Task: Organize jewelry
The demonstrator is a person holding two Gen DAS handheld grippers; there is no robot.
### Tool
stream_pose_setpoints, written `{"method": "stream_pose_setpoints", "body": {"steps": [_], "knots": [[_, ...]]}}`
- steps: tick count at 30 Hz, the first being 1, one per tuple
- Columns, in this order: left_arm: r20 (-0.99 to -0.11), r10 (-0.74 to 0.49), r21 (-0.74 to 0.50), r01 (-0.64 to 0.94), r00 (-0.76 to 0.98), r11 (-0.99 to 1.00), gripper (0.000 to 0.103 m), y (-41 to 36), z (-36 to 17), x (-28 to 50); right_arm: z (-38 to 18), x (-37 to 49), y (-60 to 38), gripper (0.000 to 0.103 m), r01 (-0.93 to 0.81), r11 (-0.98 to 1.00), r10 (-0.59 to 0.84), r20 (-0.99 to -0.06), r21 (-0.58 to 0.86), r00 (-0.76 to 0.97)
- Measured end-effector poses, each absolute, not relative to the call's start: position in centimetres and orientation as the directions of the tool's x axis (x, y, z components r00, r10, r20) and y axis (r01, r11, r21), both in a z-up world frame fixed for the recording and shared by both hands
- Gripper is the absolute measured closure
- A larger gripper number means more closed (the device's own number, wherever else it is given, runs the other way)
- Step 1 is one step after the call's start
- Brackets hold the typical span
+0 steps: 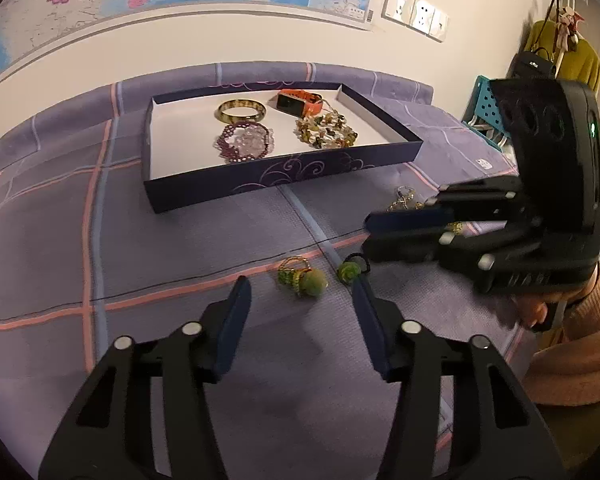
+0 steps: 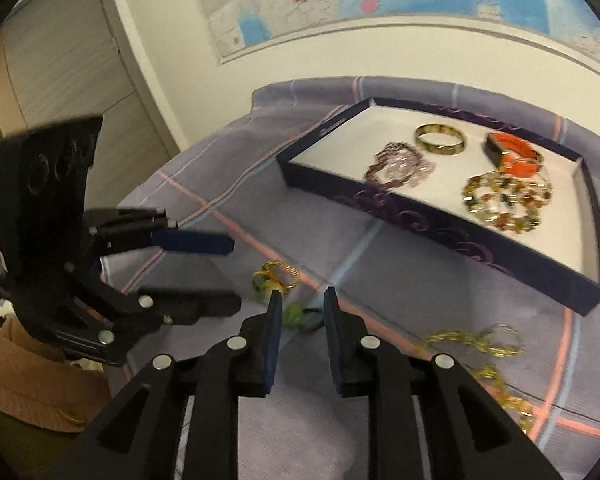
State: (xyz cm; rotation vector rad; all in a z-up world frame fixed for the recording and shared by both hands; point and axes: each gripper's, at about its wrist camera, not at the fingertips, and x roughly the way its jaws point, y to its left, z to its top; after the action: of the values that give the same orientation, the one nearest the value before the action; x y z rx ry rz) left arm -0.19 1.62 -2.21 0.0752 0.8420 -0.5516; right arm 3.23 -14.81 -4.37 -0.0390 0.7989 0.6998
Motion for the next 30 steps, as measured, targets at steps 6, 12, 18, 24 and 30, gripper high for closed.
{"method": "stream_pose_setpoints", "body": {"steps": [6,12,18,24,30], "knots": [[-0.764,-0.411,-0.150,0.481,0.497,0.863,0.083,0.9,-3.2,0.9,-4.2,3.2,-18.8,0.073,-0.501,0.838,0.498,-0.677,0.216,0.542],[-0.749,-0.428,-0.179,0.467,0.505,0.866,0.099,1.4,-2.8,0.9,-5.0,3.0,-20.9,0.071,-0.452,0.861,0.477,-0.681,0.234,0.556],[-0.706,-0.484,-0.225,0.485,0.517,0.845,0.099,2.7,-1.3,0.1,-5.0,2.8,-21.5,0.071,-0.437,0.874,0.454,-0.680,0.214,0.575],[-0.686,-0.532,-0.270,0.505,0.497,0.820,0.099,3.4,-1.2,-0.7,-4.8,2.4,-22.3,0.063,-0.416,0.892,0.416,-0.686,0.178,0.597],[-0.742,-0.458,-0.242,0.443,0.489,0.863,0.099,4.1,-2.9,0.1,-5.1,2.4,-22.4,0.062,-0.409,0.897,0.402,-0.695,0.168,0.596]]}}
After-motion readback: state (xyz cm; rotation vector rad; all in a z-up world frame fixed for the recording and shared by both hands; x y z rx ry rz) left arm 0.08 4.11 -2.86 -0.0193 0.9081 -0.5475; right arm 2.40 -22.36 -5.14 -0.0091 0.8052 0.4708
